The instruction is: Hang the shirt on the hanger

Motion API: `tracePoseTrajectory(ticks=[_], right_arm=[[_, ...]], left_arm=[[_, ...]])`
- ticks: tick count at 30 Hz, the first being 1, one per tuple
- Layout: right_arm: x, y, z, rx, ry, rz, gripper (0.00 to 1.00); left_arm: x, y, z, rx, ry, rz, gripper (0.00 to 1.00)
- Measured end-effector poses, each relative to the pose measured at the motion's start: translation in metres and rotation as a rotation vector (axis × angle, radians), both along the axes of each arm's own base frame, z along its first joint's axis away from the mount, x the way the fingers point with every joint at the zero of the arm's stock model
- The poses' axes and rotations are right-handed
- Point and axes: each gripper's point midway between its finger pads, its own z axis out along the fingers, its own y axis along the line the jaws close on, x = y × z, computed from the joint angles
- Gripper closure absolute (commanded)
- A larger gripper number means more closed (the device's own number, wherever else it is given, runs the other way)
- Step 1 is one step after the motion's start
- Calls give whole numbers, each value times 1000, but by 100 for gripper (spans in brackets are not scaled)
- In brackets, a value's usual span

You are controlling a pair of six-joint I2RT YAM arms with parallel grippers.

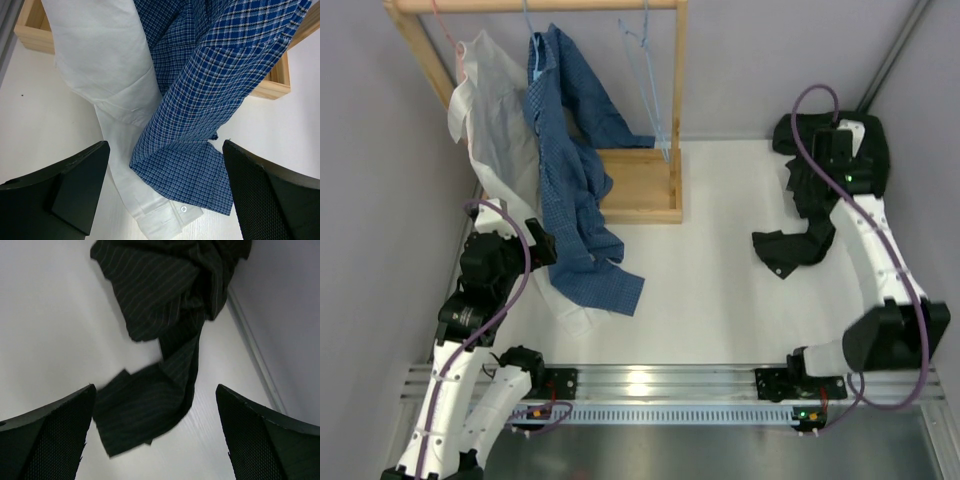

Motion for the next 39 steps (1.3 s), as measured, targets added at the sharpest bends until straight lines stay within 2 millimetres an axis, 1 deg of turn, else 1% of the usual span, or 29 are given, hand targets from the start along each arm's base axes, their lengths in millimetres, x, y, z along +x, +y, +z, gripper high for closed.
tracePoseTrajectory(ticks=[3,4,5,7,8,10,12,13,14,15,16,17,18,20,22,23,25,28,30,31,32,33,34,35,36,37,38,39], right_arm=[[55,-17,-5,-22,21,-31,1],[76,-21,-9,-27,14,-29,1],[95,-27,-17,-37,21,-25,0],[125,-41,-37,-65,54,-19,1],[139,-48,-51,-76,77,-17,1],[157,-62,-80,-90,127,-12,0],[168,-75,-112,-92,189,-1,2],[169,-81,-129,-84,222,4,16],[168,-85,-142,-74,249,8,28],[165,-88,-156,-62,281,17,35],[164,-89,-167,-48,301,27,62],[164,-88,-175,-28,314,47,82],[163,-87,-178,-17,317,56,100],[161,-82,-179,2,294,74,100],[154,-71,-174,9,268,105,100],[147,-63,-169,5,264,124,100],[135,-42,-150,-12,238,170,100],[122,11,-100,-51,130,265,100],[109,65,-64,-76,40,337,100],[98,96,-50,-82,-7,374,100],[84,125,-43,-80,-35,411,100],[66,157,-39,-77,-61,451,100],[45,188,-41,-65,-77,489,100],[23,218,-48,-53,-81,532,99],[-1,247,-57,-43,-78,577,94],[-21,270,-66,-37,-72,620,91],[-46,294,-77,-37,-61,676,84],[-71,314,-85,-35,-55,732,50]], left_arm=[[0,-1,0,-2,-1,-6,2],[-1,-1,0,-3,-3,-8,2],[-1,-2,0,-3,-3,-10,2],[-2,-3,1,-3,-9,-16,2],[-3,-4,1,-3,-11,-20,2],[-3,-5,2,-3,-13,-25,2],[-4,-6,2,-3,-17,-30,2],[-4,-6,2,-2,-17,-31,2],[-4,-7,3,-2,-18,-33,2],[-4,-7,3,-3,-18,-35,2],[-4,-8,3,-3,-18,-38,2],[-4,-9,3,-4,-18,-43,2],[-4,-10,3,-5,-18,-49,2],[-4,-12,3,-8,-17,-58,2],[-5,-13,3,-10,-17,-65,2],[-5,-13,2,-10,-17,-68,2],[-5,-14,2,-10,-16,-72,2],[-5,-15,2,-13,-14,-79,2],[-5,-16,1,-13,-12,-82,2],[-4,-16,0,-13,-10,-82,2],[-4,-16,0,-12,-8,-82,2],[-4,-16,0,-12,-7,-82,2],[-4,-16,0,-12,-6,-82,2],[-4,-16,-1,-12,-5,-82,2],[-4,-16,-1,-12,-4,-82,2],[-4,-16,-1,-11,-3,-81,2],[-3,-16,-1,-11,-3,-81,2],[-3,-16,-2,-11,-2,-81,2]])
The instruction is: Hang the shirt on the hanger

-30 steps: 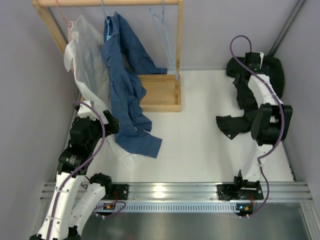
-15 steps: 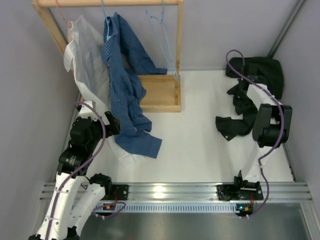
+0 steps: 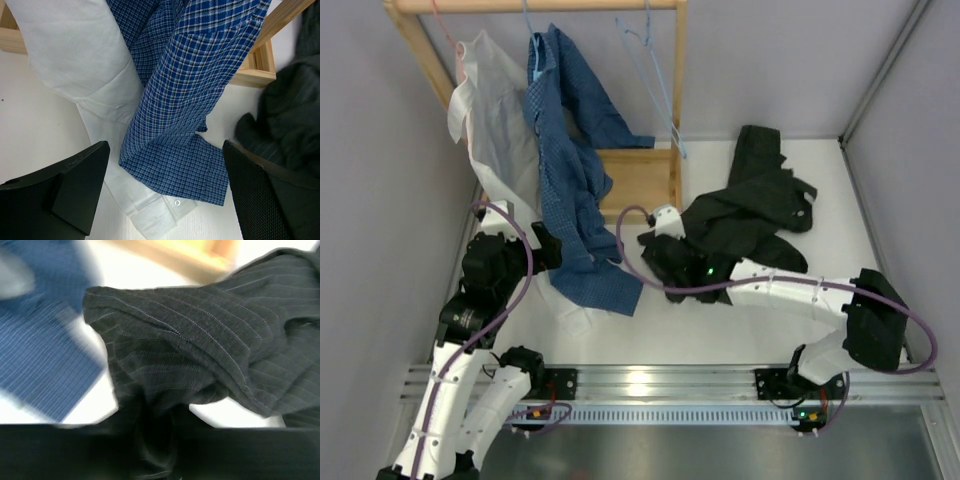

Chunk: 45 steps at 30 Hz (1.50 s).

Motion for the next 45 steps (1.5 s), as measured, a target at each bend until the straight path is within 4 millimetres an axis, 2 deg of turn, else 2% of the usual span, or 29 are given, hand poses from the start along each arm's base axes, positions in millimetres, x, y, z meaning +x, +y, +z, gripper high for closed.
tracePoseTrajectory(ticks=[1,2,3,4,6,8,10,12,13,14,15,18,19,20,23,25,26,27,29,30,32,33,36,39,41,43,45], right_arm=[[-22,18,-4,4,2,52,31],[-41,31,-4,11,-2,97,19],[-53,40,-1,23,-8,128,1],[-60,43,5,46,-12,143,0],[-66,35,23,98,-34,148,0],[-59,8,51,182,-70,104,1],[-36,-33,77,278,-103,10,1],[6,-102,97,346,-145,-163,0],[24,-138,99,344,-163,-256,1],[36,-165,97,328,-166,-317,1],[45,-182,92,315,-150,-342,4],[78,-214,65,293,-42,-368,18],[95,-225,48,295,19,-378,26],[107,-232,34,295,60,-388,28],[130,-245,-24,300,225,-401,26],[135,-242,-51,299,306,-386,30],[137,-238,-60,302,335,-369,35],[139,-234,-67,310,355,-353,49],[140,-225,-72,319,376,-313,62],[139,-221,-73,326,381,-299,77],[141,-213,-70,337,371,-270,96],[142,-209,-68,342,365,-259,100],[133,-193,-59,346,345,-222,100],[113,-165,-39,329,301,-165,100],[93,-128,-14,321,239,-100,100],[67,-83,12,347,178,-17,100],[40,-48,28,397,131,38,99]], left_arm=[[0,0,0,0,0,0,2],[0,0,0,0,1,0,2],[0,0,0,0,1,0,2],[0,0,-1,0,1,0,2],[0,0,0,0,1,1,2],[0,1,0,1,0,3,2],[0,1,0,3,0,8,2],[1,2,-1,6,4,12,2],[2,3,-2,8,7,15,2],[2,2,-3,9,11,15,2],[3,2,-4,10,16,15,2],[4,2,-6,11,23,15,2],[4,2,-6,12,24,15,2],[4,2,-6,12,24,15,2],[4,2,-7,12,26,14,2],[4,2,-7,12,26,15,2],[4,2,-7,12,27,15,2],[4,2,-7,12,27,15,2],[5,2,-8,14,31,15,2],[5,2,-9,14,34,15,2],[6,2,-10,16,39,15,2],[6,1,-11,16,43,14,2],[6,-1,-11,11,45,1,3],[5,-12,-9,-17,40,-55,5],[3,-26,-4,-63,28,-119,5],[1,-40,4,-118,10,-180,4],[0,-58,15,-194,-20,-255,4]])
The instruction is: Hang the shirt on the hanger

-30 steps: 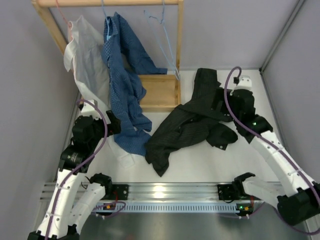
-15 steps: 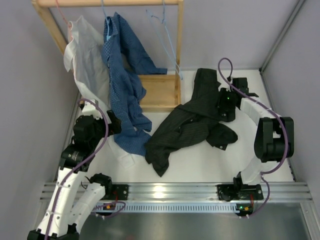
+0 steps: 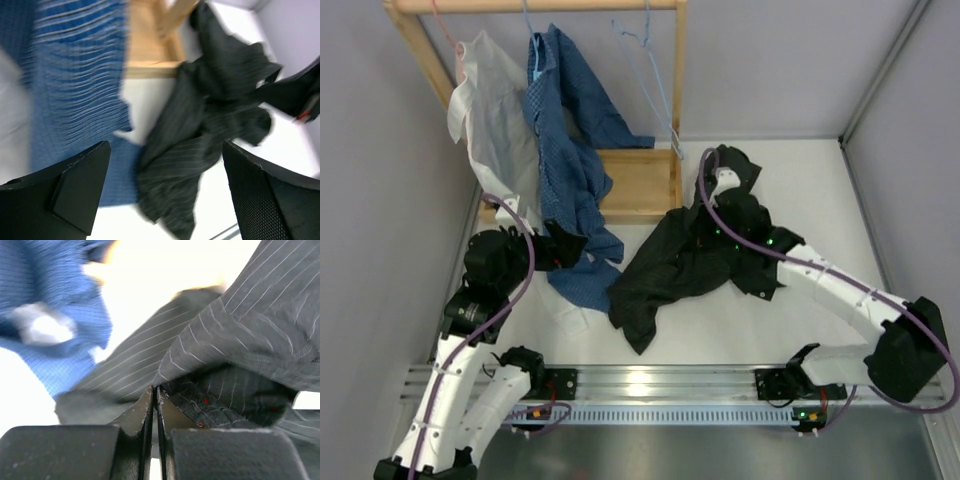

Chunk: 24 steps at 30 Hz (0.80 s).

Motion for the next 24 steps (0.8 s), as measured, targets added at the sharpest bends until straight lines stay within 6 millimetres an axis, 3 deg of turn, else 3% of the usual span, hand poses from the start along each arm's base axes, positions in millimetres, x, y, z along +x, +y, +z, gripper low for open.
tracePoseTrajectory(ticks=[2,5,7,9,11,15,20,22,24], right_arm=[[-33,31,4,54,-18,35,99],[-69,64,-5,116,-7,58,83],[-88,86,-13,151,19,98,60],[-98,100,-16,165,31,137,44],[-97,98,-15,156,23,142,37],[-85,69,2,164,-7,137,25],[-62,-25,26,143,-100,-18,24],[-52,-60,22,81,-110,-97,23],[-49,-78,11,1,-93,-119,22]], left_arm=[[-2,-20,6,-65,-26,-74,3],[-10,-56,-3,-118,-14,-191,2],[-18,-82,-16,-135,15,-274,2],[-24,-102,-27,-143,35,-323,2],[-27,-111,-38,-143,54,-339,2],[-24,-110,-51,-131,73,-303,2],[-16,-105,-54,-115,70,-251,3],[-14,-107,-60,-105,88,-253,3],[-12,-110,-69,-88,118,-260,4]])
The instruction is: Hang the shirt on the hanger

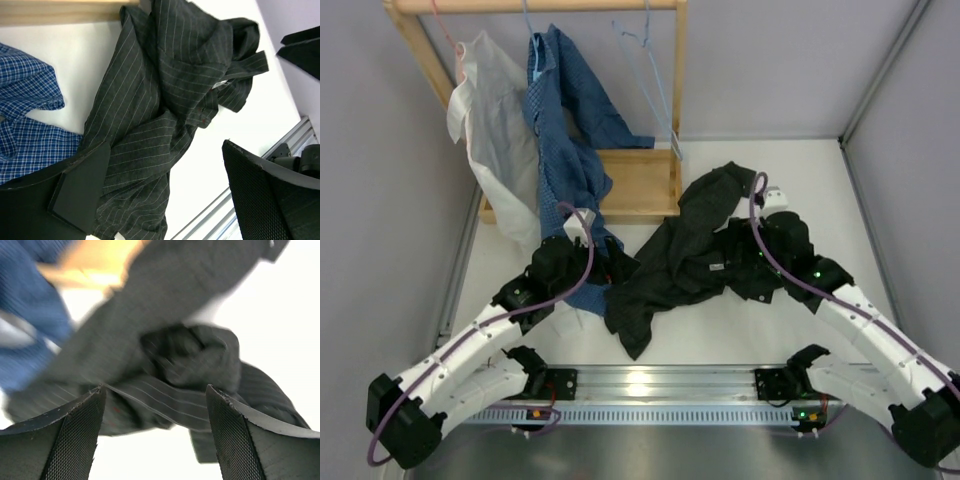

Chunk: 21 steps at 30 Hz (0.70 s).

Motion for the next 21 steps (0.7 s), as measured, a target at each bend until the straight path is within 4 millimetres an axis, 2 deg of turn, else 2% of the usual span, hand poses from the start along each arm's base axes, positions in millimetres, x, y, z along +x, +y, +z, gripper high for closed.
tracePoseTrajectory(ticks=[3,5,7,11,15,19,21], right_arm=[[-4,-6,-36,-145,98,51,28],[-9,-7,-61,-220,177,101,32],[-17,-3,-78,-270,241,174,31],[-27,13,-79,-339,238,298,20],[-27,29,-67,-408,170,372,8],[-22,34,-69,-488,154,397,8],[-20,34,-76,-530,164,402,13]], left_arm=[[3,-3,-6,24,25,-7,4],[5,-4,-3,33,30,-5,4],[8,-4,3,37,29,1,4],[14,-7,8,51,35,9,4],[17,-10,-7,88,83,3,4],[16,-12,-25,122,136,-8,4],[15,-13,-28,129,147,-13,4]])
